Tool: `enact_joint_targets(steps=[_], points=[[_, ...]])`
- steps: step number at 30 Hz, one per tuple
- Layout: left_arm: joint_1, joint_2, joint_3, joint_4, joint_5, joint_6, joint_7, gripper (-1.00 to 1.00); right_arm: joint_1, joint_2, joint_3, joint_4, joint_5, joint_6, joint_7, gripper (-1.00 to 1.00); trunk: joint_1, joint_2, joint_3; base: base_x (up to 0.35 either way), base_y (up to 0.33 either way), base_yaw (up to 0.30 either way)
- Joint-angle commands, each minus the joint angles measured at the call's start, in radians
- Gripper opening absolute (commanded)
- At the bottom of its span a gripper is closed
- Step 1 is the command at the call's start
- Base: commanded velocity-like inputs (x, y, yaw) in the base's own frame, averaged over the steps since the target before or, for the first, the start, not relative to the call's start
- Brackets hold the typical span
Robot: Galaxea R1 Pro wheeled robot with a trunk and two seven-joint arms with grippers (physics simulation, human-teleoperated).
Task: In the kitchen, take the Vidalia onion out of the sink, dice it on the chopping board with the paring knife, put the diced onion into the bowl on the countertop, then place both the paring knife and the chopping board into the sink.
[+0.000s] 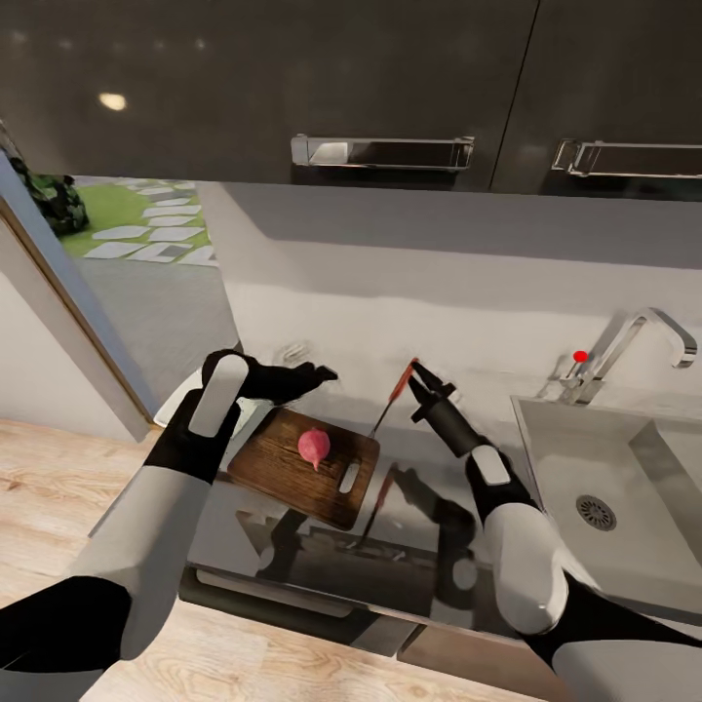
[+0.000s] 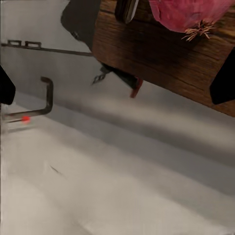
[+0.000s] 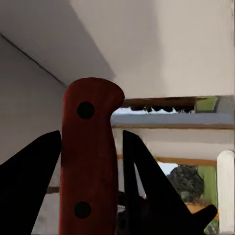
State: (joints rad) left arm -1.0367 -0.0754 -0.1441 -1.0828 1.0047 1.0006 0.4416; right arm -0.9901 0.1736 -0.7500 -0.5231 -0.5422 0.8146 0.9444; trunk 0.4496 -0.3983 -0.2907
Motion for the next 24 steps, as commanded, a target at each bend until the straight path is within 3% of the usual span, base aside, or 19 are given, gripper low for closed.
enact_joint_targets(steps=[1, 3, 6, 9, 13, 15, 16, 19, 21, 22, 24], points=[[0.001, 0.0, 0.008, -0.013, 0.011, 0.001, 0.011, 1.0, -0.003, 0.001, -0.006, 0.025, -0.027, 0.004, 0.001, -1.0, 0.001, -0.002, -0.002, 0.0, 0.0, 0.0], [0.002, -0.001, 0.017, -0.027, 0.013, 0.001, 0.011, 1.0, -0.005, 0.001, -0.006, 0.059, -0.07, 0.002, -0.019, -1.0, 0.001, -0.002, -0.002, 0.0, 0.0, 0.0], [0.001, -0.009, 0.021, -0.034, 0.014, 0.001, 0.01, 1.0, -0.011, 0.001, -0.006, 0.083, -0.113, -0.026, -0.114, -1.0, 0.001, -0.002, -0.002, 0.0, 0.0, 0.0], [0.0, -0.016, 0.023, -0.038, 0.015, 0.001, 0.009, 1.0, -0.021, 0.001, -0.005, 0.094, -0.18, -0.065, -0.162, -1.0, 0.001, -0.002, -0.002, 0.0, 0.0, 0.0], [0.038, -0.033, 0.028, -0.109, 0.013, 0.0, 0.019, 1.0, -0.049, 0.001, -0.005, 0.152, -0.207, -0.084, -0.176, -1.0, 0.001, -0.002, -0.002, 0.0, 0.0, 0.0], [0.068, -0.041, 0.049, -0.159, 0.014, -0.001, 0.051, 1.0, -0.056, 0.001, -0.005, 0.164, -0.21, -0.093, -0.178, -1.0, 0.001, -0.002, -0.002, 0.0, 0.0, 0.0], [0.126, -0.05, 0.081, -0.243, 0.038, -0.004, 0.111, 1.0, -0.075, 0.001, -0.005, 0.187, -0.212, -0.1, -0.18, -1.0, 0.001, -0.002, -0.002, 0.0, 0.0, 0.0], [0.187, -0.059, 0.114, -0.339, 0.103, -0.031, 0.189, 1.0, -0.086, 0.001, -0.005, 0.221, -0.212, -0.105, -0.18, -1.0, 0.001, -0.002, -0.002, 0.0, 0.0, 0.0], [0.208, -0.061, 0.122, -0.383, 0.14, -0.046, 0.229, 1.0, -0.088, 0.001, -0.005, 0.232, -0.212, -0.106, -0.18, -1.0, 0.001, -0.002, -0.002, 0.0, 0.0, 0.0], [0.22, -0.06, 0.126, -0.418, 0.181, -0.056, 0.265, 1.0, -0.089, 0.001, -0.005, 0.24, -0.211, -0.107, -0.18, -1.0, 0.001, -0.002, -0.002, 0.0, 0.0, 0.0], [0.225, -0.059, 0.128, -0.441, 0.196, -0.06, 0.28, 1.0, -0.089, 0.001, -0.005, 0.245, -0.211, -0.108, -0.18, -1.0, 0.001, -0.002, -0.002, 0.0, 0.0, 0.0]])
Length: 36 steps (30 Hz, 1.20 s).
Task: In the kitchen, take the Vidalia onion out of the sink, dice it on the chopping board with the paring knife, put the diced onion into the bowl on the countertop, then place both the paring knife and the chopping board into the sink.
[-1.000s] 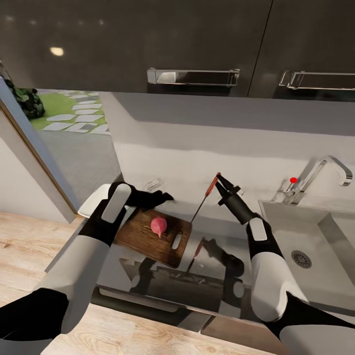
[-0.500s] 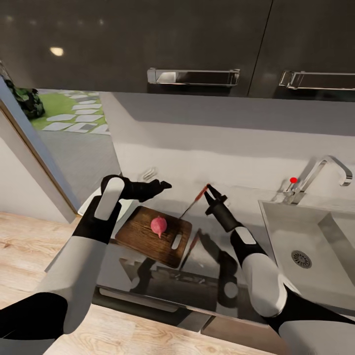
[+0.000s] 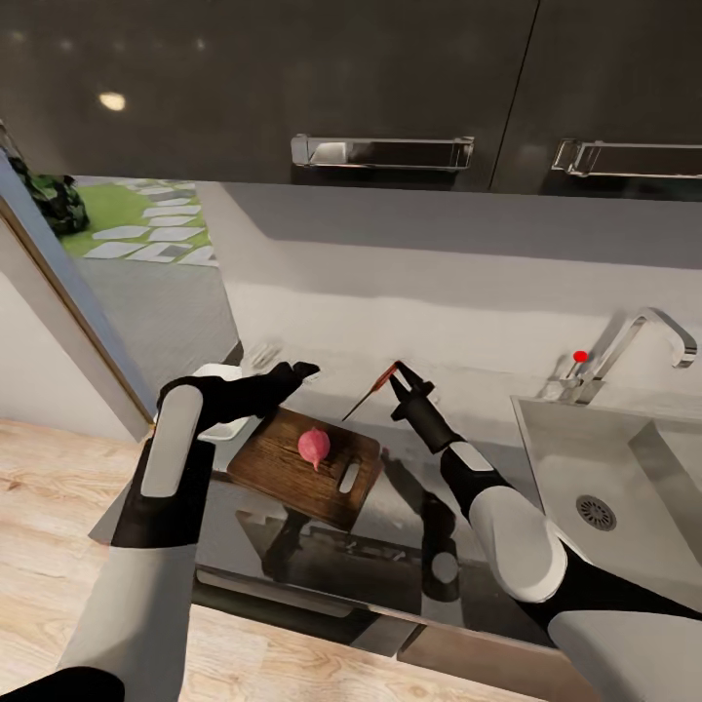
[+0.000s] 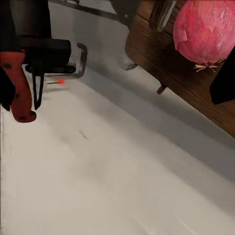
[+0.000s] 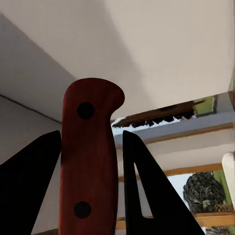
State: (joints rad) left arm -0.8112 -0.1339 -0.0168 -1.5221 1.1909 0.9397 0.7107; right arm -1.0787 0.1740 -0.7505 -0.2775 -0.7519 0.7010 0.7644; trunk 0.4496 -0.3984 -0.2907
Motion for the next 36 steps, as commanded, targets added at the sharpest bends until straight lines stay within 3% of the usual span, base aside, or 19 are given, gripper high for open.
enact_joint_targets(steps=[1, 7, 14, 18, 20, 22, 24, 25, 33, 36], points=[[0.001, 0.001, 0.0, -0.023, 0.018, 0.0, 0.019, 1.0, -0.002, 0.001, -0.004, 0.014, -0.001, -0.009, 0.0, -1.0, 0.001, -0.002, -0.002, 0.0, 0.0, 0.0], [0.004, -0.003, -0.002, -0.057, 0.029, -0.001, 0.026, 1.0, -0.008, 0.001, -0.003, 0.055, 0.007, -0.097, -0.001, -1.0, 0.001, -0.002, -0.002, 0.0, 0.0, 0.0], [0.045, -0.006, -0.008, -0.084, 0.031, -0.02, 0.023, 1.0, -0.015, 0.001, -0.001, 0.061, 0.083, -0.114, 0.003, -1.0, 0.001, -0.002, -0.002, 0.0, 0.0, 0.0], [0.057, -0.006, -0.011, -0.086, 0.032, -0.041, 0.018, 1.0, -0.016, 0.001, 0.0, 0.06, 0.096, -0.231, 0.001, -1.0, 0.001, -0.002, -0.002, 0.0, 0.0, 0.0], [0.066, -0.007, -0.012, -0.086, 0.032, -0.044, 0.015, 1.0, -0.014, 0.001, 0.002, 0.06, 0.098, -0.252, -0.002, -1.0, 0.001, -0.002, -0.002, 0.0, 0.0, 0.0], [0.071, -0.005, -0.012, -0.087, 0.032, -0.046, 0.014, 1.0, -0.016, 0.001, 0.022, 0.055, 0.114, -0.188, -0.004, -1.0, 0.001, -0.002, -0.002, 0.0, 0.0, 0.0], [0.072, -0.004, -0.01, -0.087, 0.032, -0.045, 0.013, 1.0, -0.019, 0.001, 0.081, 0.049, 0.162, -0.11, -0.039, -1.0, 0.001, -0.002, -0.002, 0.0, 0.0, 0.0], [0.071, -0.003, -0.009, -0.087, 0.032, -0.045, 0.013, 1.0, -0.02, 0.001, 0.092, 0.047, 0.17, -0.099, -0.053, -1.0, 0.001, -0.002, -0.002, 0.0, 0.0, 0.0], [0.07, -0.002, -0.008, -0.087, 0.032, -0.045, 0.013, 1.0, -0.02, 0.001, 0.1, 0.043, 0.176, -0.091, -0.065, -1.0, 0.001, -0.002, -0.002, 0.0, 0.0, 0.0], [0.064, 0.01, 0.002, -0.088, 0.034, -0.042, 0.012, 1.0, -0.018, 0.001, 0.174, -0.066, 0.202, 0.003, -0.095, -1.0, 0.001, -0.002, -0.002, 0.0, 0.0, 0.0]])
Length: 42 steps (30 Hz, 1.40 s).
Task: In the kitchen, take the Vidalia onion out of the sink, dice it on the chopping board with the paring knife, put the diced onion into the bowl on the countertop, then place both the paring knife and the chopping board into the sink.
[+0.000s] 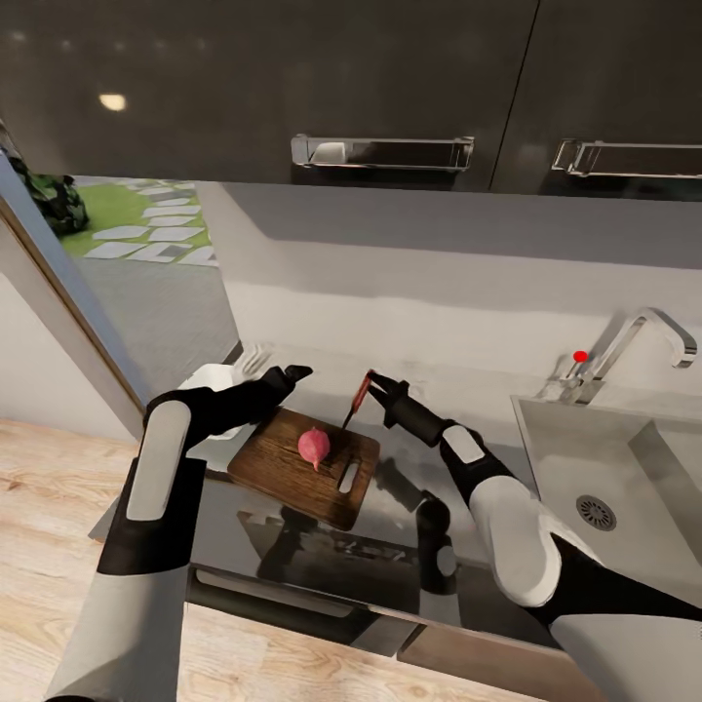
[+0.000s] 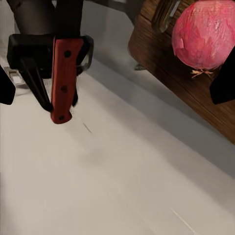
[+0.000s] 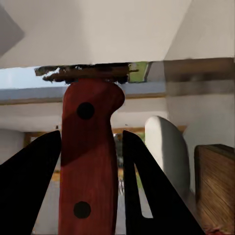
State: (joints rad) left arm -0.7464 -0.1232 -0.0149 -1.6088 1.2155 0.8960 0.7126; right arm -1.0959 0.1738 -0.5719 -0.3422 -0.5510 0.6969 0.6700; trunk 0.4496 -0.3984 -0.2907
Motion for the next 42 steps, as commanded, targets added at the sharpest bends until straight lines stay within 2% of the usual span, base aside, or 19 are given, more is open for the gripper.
enact_joint_targets(steps=[1, 3, 8, 10, 19, 25, 31, 32, 42], points=[[-0.002, 0.002, 0.002, -0.001, 0.011, 0.002, 0.011, 1.0, -0.001, 0.001, 0.011, -0.017, 0.004, 0.028, -0.003, -1.0, 0.001, -0.002, -0.002, 0.0, 0.0, 0.0], [-0.003, 0.004, 0.005, -0.001, 0.012, 0.002, 0.011, 1.0, -0.001, 0.001, 0.027, -0.033, 0.007, 0.05, -0.007, -1.0, 0.001, -0.002, -0.002, 0.0, 0.0, 0.0], [-0.004, 0.005, 0.015, -0.001, 0.013, 0.006, 0.011, 1.0, 0.0, 0.001, 0.036, -0.042, 0.009, 0.065, -0.008, -1.0, 0.001, -0.002, -0.002, 0.0, 0.0, 0.0], [-0.015, 0.016, 0.027, 0.011, 0.024, -0.004, 0.011, 1.0, -0.012, -0.001, 0.024, -0.034, -0.003, 0.075, 0.003, -1.0, 0.001, -0.002, -0.002, 0.0, 0.0, 0.0], [-0.065, 0.016, 0.03, 0.018, 0.028, -0.003, 0.021, 1.0, -0.063, -0.001, -0.028, -0.014, -0.003, 0.075, 0.024, -1.0, 0.001, -0.002, -0.002, 0.0, 0.0, 0.0], [-0.099, 0.016, 0.03, 0.018, 0.028, -0.003, 0.021, 1.0, -0.069, -0.001, -0.029, -0.014, -0.003, 0.075, 0.024, -1.0, 0.001, -0.002, -0.002, 0.0, 0.0, 0.0], [-0.133, 0.021, 0.045, 0.029, 0.061, -0.03, 0.026, 1.0, -0.035, -0.035, -0.006, -0.046, -0.009, 0.071, -0.003, -1.0, 0.001, -0.002, -0.002, 0.0, 0.0, 0.0], [-0.165, 0.021, 0.046, 0.029, 0.069, -0.032, 0.027, 1.0, -0.022, -0.069, -0.005, -0.053, -0.009, 0.071, -0.004, -1.0, 0.001, -0.002, -0.002, 0.0, 0.0, 0.0], [-0.165, 0.023, 0.047, 0.03, 0.072, -0.034, 0.027, 1.0, -0.018, -0.074, -0.003, -0.058, -0.009, 0.072, -0.004, -1.0, 0.001, -0.002, -0.002, 0.0, 0.0, 0.0]])
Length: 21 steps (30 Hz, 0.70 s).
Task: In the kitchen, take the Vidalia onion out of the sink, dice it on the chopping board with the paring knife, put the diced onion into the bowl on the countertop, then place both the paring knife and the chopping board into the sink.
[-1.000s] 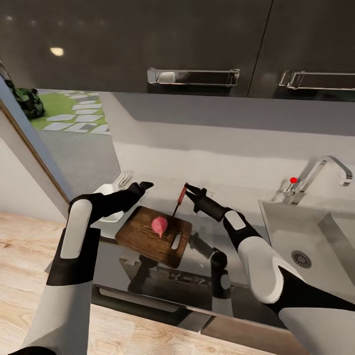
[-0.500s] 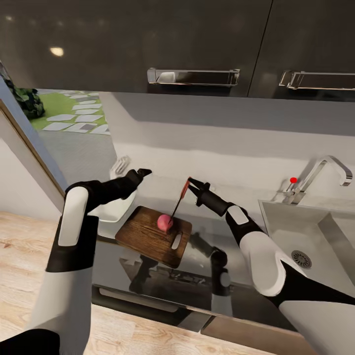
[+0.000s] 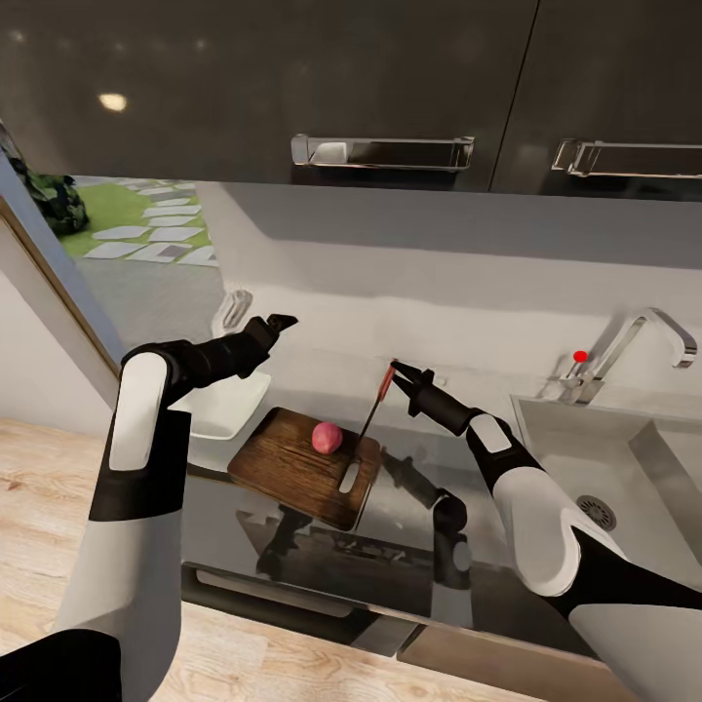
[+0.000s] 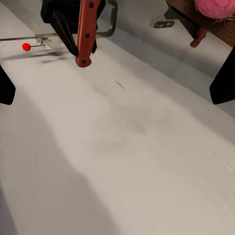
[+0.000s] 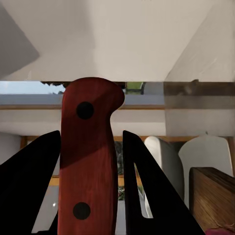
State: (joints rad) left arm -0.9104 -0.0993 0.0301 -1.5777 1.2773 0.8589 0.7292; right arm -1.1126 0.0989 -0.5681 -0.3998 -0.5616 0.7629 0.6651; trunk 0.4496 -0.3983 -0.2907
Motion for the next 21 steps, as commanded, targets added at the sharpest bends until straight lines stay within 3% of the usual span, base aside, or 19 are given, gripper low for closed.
enact_joint_targets(steps=[1, 10, 13, 21], points=[[0.0, -0.001, 0.002, -0.001, 0.011, 0.003, 0.01, 1.0, -0.001, 0.001, -0.006, 0.0, 0.002, 0.006, 0.0, -1.0, 0.001, -0.002, -0.002, 0.0, 0.0, 0.0], [0.025, 0.004, 0.001, -0.008, 0.017, 0.005, 0.007, 1.0, -0.001, 0.007, -0.004, -0.084, 0.007, -0.001, -0.007, -1.0, 0.001, -0.002, -0.002, 0.0, 0.0, 0.0], [0.026, 0.004, 0.003, -0.01, 0.019, 0.005, 0.007, 1.0, 0.0, 0.013, 0.018, -0.099, 0.007, 0.005, -0.01, -1.0, 0.001, -0.002, -0.002, 0.0, 0.03, 0.0], [0.027, 0.004, 0.005, -0.01, 0.05, 0.006, 0.008, 1.0, 0.003, 0.016, 0.045, -0.103, 0.008, 0.007, -0.011, -1.0, 0.001, -0.002, -0.002, 0.0, 0.208, 0.0]])
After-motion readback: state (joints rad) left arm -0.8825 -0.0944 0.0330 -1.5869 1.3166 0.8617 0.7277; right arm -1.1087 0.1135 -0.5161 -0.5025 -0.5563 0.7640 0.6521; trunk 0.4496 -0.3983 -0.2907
